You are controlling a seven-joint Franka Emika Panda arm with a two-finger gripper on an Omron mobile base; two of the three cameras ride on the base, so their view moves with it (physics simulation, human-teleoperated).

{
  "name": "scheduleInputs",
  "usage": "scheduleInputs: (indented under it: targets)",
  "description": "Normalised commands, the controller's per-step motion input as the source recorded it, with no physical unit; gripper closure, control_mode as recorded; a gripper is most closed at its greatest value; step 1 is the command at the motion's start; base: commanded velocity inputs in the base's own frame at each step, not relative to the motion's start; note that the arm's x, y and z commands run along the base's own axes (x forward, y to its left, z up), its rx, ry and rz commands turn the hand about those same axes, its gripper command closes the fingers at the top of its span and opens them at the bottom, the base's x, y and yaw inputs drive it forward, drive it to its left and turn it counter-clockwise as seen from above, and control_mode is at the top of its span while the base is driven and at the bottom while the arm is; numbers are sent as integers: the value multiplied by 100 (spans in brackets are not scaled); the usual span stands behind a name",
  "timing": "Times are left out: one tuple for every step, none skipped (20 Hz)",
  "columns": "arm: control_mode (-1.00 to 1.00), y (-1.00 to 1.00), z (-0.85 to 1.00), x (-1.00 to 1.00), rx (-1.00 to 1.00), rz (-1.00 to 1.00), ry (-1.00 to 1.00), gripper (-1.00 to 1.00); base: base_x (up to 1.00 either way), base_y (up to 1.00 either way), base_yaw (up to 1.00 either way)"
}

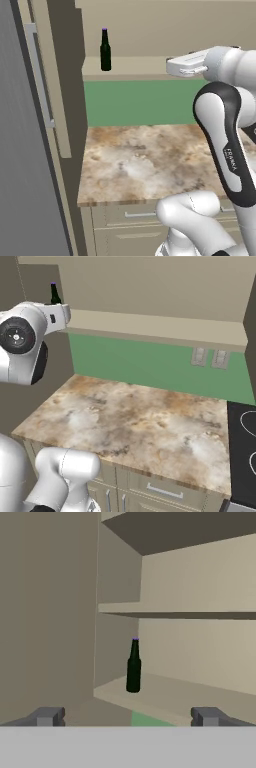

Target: Get the candle and the beer from the cabinet and move them to the dining counter.

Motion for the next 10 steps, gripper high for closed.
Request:
scheduleInputs:
  targets:
    - [-100, 0, 0, 0, 0, 0, 0, -100, 0, 0, 0]
    - [-100, 0, 0, 1, 0, 0, 0, -100, 0, 0, 0]
    - [-100, 1, 0, 5, 0, 0, 0, -100, 0, 0, 0]
    - [-100, 3, 0, 7, 0, 0, 0, -100, 0, 0, 0]
    - [-100, 1, 0, 8, 0, 0, 0, -100, 0, 0, 0]
    - [-100, 1, 0, 11, 0, 0, 0, -100, 0, 0, 0]
    - [-100, 1, 0, 11, 0, 0, 0, -100, 0, 0, 0]
    - [-100, 3, 0, 11, 0, 0, 0, -100, 0, 0, 0]
    - [-100, 6, 0, 14, 0, 0, 0, -100, 0, 0, 0]
    - [-100, 8, 0, 14, 0, 0, 0, -100, 0, 0, 0]
